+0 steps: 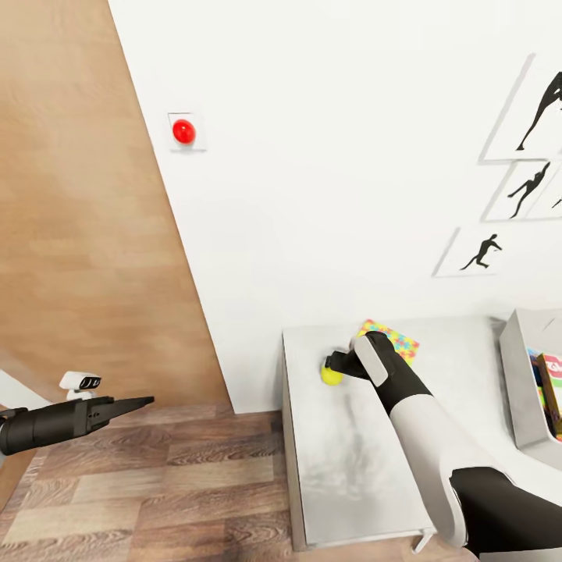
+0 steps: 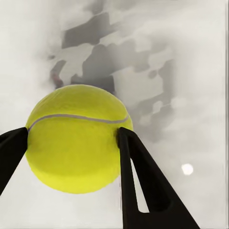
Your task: Put all the toys in the child's room - the three board games (two on the bed and one on the table), the two jigsaw puzzles on the table, and the tennis ball on the table - inside the toy box on the table in the child's room.
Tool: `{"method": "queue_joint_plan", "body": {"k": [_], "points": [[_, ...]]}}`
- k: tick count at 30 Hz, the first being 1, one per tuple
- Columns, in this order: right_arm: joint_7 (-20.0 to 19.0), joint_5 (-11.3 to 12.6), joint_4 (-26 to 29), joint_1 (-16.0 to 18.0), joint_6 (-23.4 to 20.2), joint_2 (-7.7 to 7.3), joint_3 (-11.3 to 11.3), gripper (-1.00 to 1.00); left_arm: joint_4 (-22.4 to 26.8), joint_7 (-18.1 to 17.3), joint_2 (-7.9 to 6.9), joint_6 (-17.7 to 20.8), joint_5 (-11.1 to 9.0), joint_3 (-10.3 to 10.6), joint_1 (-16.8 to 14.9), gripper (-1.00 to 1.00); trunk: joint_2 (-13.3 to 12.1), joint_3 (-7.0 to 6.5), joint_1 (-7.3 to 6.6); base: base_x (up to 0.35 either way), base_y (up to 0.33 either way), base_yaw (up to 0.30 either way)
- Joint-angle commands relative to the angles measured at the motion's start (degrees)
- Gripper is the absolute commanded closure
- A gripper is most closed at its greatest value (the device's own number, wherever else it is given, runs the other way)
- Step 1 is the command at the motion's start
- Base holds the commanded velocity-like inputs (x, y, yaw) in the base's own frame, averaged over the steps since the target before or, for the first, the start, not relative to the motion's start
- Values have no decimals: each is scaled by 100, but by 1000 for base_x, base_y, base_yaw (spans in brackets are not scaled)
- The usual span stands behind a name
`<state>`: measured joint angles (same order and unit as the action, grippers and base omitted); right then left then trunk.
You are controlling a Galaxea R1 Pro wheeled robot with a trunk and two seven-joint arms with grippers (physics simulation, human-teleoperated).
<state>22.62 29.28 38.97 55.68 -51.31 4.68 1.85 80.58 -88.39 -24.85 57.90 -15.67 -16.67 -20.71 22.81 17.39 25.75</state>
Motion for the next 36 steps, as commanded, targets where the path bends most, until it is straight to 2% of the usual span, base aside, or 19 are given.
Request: {"method": "queue_joint_plan", "body": {"k": [1,4,8,14,19,22,24,25,26,28,33,34,36], "points": [[57,57,9,4,-11,-4,17,100,2,-21,-2,62,2,-1,-3,-100,11,1,3,-71,-84,0],[46,59,83,1,-13,-9,17,100,2,-21,-2,60,2,-1,-3,-100,11,-27,3,-108,-161,0],[42,63,751,-82,-165,-16,17,100,2,-26,-2,61,1,-2,-3,-100,11,-65,3,-137,-240,0],[41,126,2024,-264,-859,-68,-27,100,2,-54,-13,64,-6,-3,-3,-100,11,-122,3,-142,-258,0],[34,178,2838,-419,-869,-79,-35,100,2,-70,-34,64,-7,-4,2,-100,11,-169,3,-112,-199,0],[33,195,3358,-586,-869,-165,-39,100,2,-67,-34,64,-7,-3,5,-100,11,-198,3,-25,-43,0],[33,254,3944,-771,-869,-307,-37,100,2,-60,-31,64,-5,2,5,-100,11,-217,3,-8,-13,0],[33,347,4229,-884,-869,-388,-40,100,2,-55,-25,64,-2,6,5,-100,11,-226,3,-4,-7,0],[33,582,4566,-1041,-869,-507,-42,100,2,-51,-12,64,0,18,5,-100,11,-235,3,-2,-3,0],[32,1032,4855,-1247,-869,-722,-56,100,2,-59,-1,66,-1,28,5,-100,11,-254,3,-1,-2,0],[32,2354,5140,-1688,-869,-1513,-99,100,2,-86,11,75,-21,36,14,-100,11,-302,3,0,0,0],[34,2704,5159,-1760,-869,-1745,-121,100,2,-93,13,78,-29,40,18,-100,11,-311,3,0,0,0],[38,3110,5166,-1829,-869,-2023,-154,100,2,-97,15,80,-36,42,26,-100,11,-330,3,0,0,0]]}}
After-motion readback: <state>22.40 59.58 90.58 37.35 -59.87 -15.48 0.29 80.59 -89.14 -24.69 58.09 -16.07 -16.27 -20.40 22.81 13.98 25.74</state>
